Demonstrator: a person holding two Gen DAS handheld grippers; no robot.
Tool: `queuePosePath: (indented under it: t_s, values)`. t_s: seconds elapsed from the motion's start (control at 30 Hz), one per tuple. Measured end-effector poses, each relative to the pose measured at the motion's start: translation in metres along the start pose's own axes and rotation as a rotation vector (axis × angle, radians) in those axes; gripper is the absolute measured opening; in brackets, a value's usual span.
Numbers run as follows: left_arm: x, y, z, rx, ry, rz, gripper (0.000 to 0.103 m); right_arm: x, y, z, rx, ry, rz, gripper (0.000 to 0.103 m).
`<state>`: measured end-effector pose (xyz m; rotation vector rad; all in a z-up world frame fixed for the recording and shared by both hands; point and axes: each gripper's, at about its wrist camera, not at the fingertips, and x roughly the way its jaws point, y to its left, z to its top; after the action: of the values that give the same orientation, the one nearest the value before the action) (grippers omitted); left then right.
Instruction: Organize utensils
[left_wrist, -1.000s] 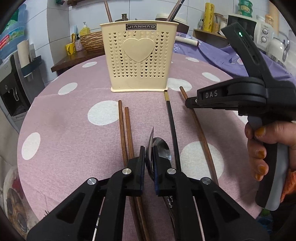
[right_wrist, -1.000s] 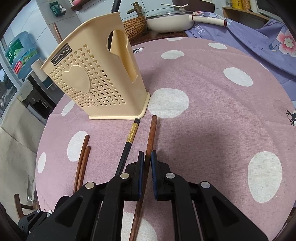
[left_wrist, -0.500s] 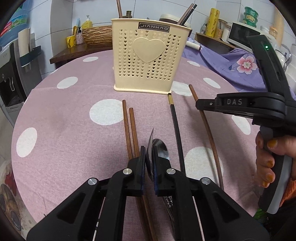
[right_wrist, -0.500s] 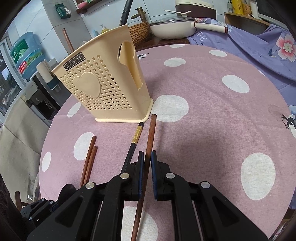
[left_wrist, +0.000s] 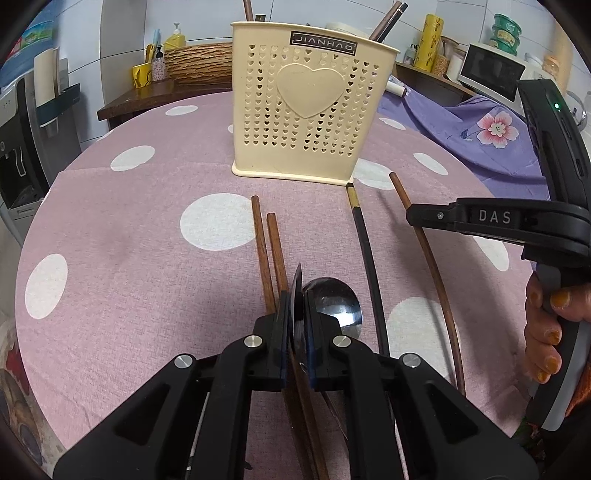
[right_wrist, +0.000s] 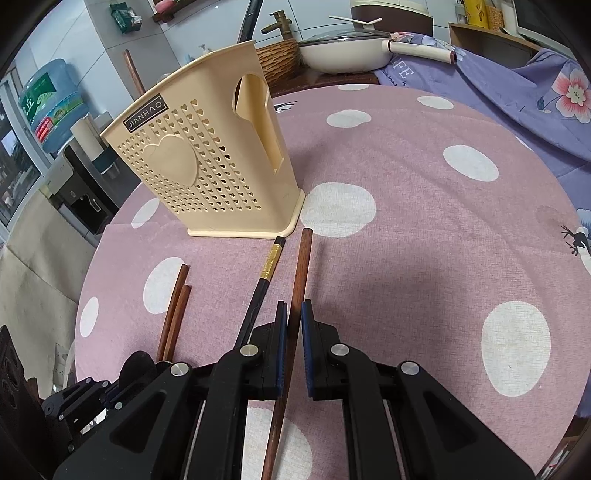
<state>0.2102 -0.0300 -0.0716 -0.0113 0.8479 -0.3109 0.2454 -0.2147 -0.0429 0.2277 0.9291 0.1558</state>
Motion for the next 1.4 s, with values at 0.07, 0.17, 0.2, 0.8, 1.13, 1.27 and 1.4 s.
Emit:
queuePosePath:
  t_s: [0.07, 0.17, 0.2, 0.8, 1.13, 1.27, 1.4]
  values:
    - [0.001, 0.001, 0.001, 0.003, 0.003, -0.004, 0.008, 0.0, 0.0, 0.0, -0.001, 0.0, 0.0, 0.008]
    - [0.001, 0.002, 0.004, 0.01, 0.002, -0.007, 0.008, 0.0, 0.0, 0.0, -0.003, 0.002, 0.0, 0.008]
    - [0.0, 0.002, 0.004, 0.015, 0.002, -0.007, 0.008, 0.0, 0.001, -0.001, -0.003, 0.002, -0.001, 0.008]
    - [-0.015, 0.006, 0.018, 0.077, -0.015, -0.002, 0.007, -0.01, 0.005, 0.001, -0.015, -0.027, 0.011, 0.008]
    - [-0.011, 0.0, 0.011, 0.09, 0.002, -0.017, 0.009, -0.006, 0.001, -0.001, -0.004, -0.01, 0.002, 0.008]
    - [-0.006, -0.009, 0.004, 0.1, 0.001, -0.015, 0.053, -0.006, 0.002, -0.001, -0.008, -0.008, 0.004, 0.008]
    - [-0.006, -0.012, 0.002, 0.089, -0.002, -0.01, 0.052, -0.007, 0.0, -0.001, -0.004, -0.01, 0.001, 0.008]
